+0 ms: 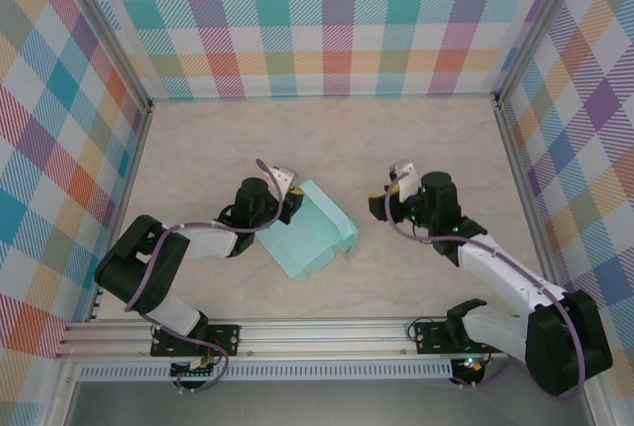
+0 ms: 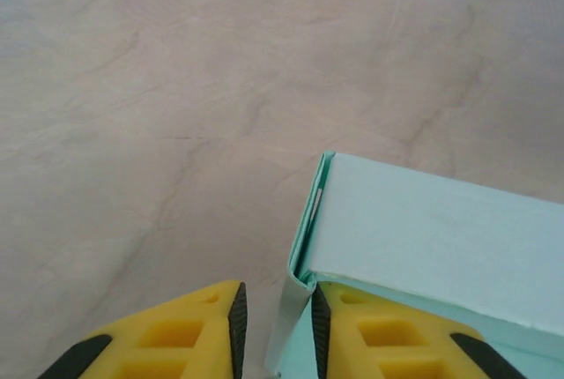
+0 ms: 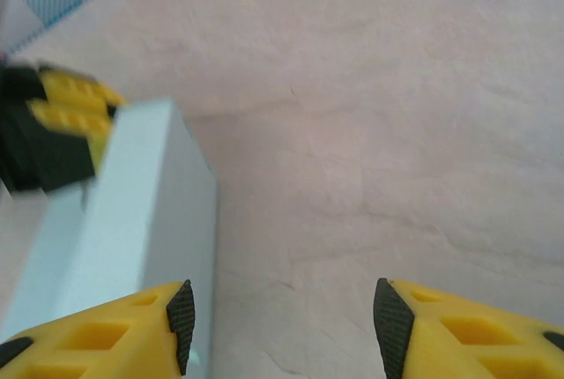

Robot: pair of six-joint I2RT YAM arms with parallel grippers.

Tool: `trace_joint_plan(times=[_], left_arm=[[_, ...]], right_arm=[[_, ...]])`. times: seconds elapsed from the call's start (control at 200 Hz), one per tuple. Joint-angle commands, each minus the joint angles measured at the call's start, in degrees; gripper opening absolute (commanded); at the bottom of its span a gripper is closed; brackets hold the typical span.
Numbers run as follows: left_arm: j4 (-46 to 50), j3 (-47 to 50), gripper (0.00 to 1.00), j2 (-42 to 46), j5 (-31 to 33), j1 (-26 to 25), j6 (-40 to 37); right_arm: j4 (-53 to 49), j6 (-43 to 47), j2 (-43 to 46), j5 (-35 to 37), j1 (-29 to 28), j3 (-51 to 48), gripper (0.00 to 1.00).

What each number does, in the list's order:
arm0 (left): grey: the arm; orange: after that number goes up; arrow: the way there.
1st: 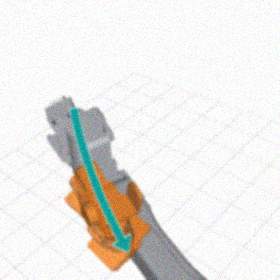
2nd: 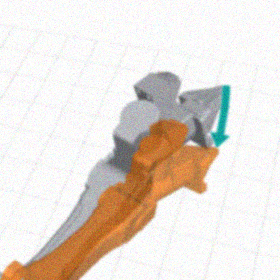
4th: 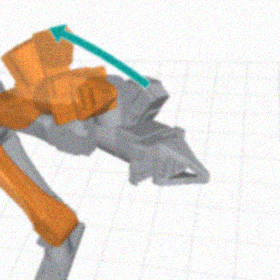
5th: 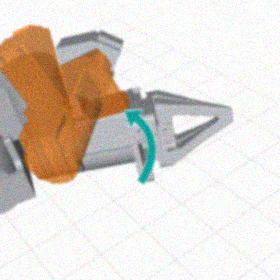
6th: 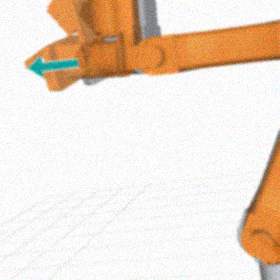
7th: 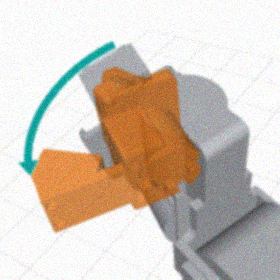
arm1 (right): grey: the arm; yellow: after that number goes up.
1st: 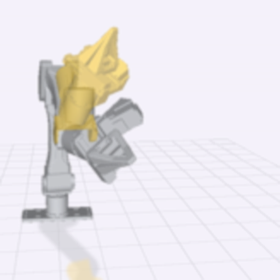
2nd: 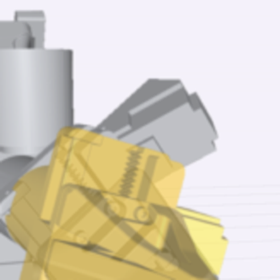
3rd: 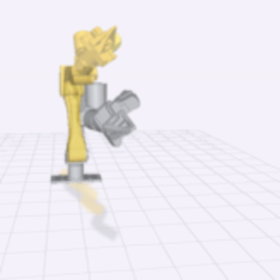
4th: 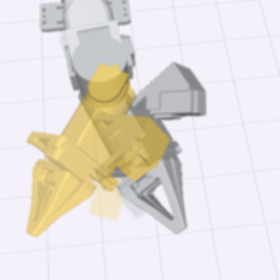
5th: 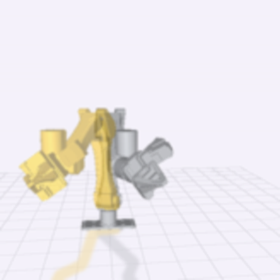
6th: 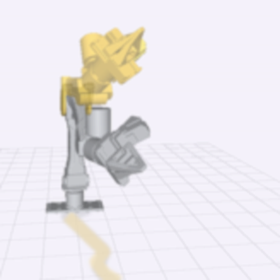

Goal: Fold the paper box

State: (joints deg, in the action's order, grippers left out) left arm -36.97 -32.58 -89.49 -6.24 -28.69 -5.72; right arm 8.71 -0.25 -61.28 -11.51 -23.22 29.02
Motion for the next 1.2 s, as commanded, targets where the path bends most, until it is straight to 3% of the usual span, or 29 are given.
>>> trace_joint_plan(times=[0.0,0.065,0.29,0.31,0.47,0.62,0.81,1.195], left_arm=[[5.1,-2.2,0.26,0.8,-2.9,2.5,3.0],[4.7,-2.4,0.35,0.4,-7.3,2.5,0.6],[-2.6,1.3,0.99,-0.2,-13.0,2.7,-2.2],[-2.5,1.2,1.0,-0.5,-13.1,2.8,-2.6],[-0.8,-3.7,1.0,-6.5,-12.3,3.1,-3.2],[6.7,-10.4,1.0,-10.3,-10.3,3.2,-3.2],[6.3,-10.1,0.76,-10.7,-9.2,3.2,-2.9],[5.1,-9.7,0.42,-11.4,-6.0,2.9,-1.7]], right_arm=[[12.4,9.2,2.3,1.0,0.0,-4.5,0.59],[9.9,10.5,3.3,-0.8,0.0,-4.6,0.58],[-1.3,14.0,8.2,-2.5,0.0,-3.9,0.61],[-2.2,14.5,8.1,-3.5,0.0,-3.6,0.61],[-3.9,16.2,6.1,-7.0,-0.2,-2.7,0.61],[-0.7,14.9,5.4,-9.0,-0.2,-3.3,0.6],[1.3,15.0,6.4,-5.6,-0.2,-4.7,0.6],[5.1,14.3,8.0,-4.5,-0.2,-6.6,0.58]])
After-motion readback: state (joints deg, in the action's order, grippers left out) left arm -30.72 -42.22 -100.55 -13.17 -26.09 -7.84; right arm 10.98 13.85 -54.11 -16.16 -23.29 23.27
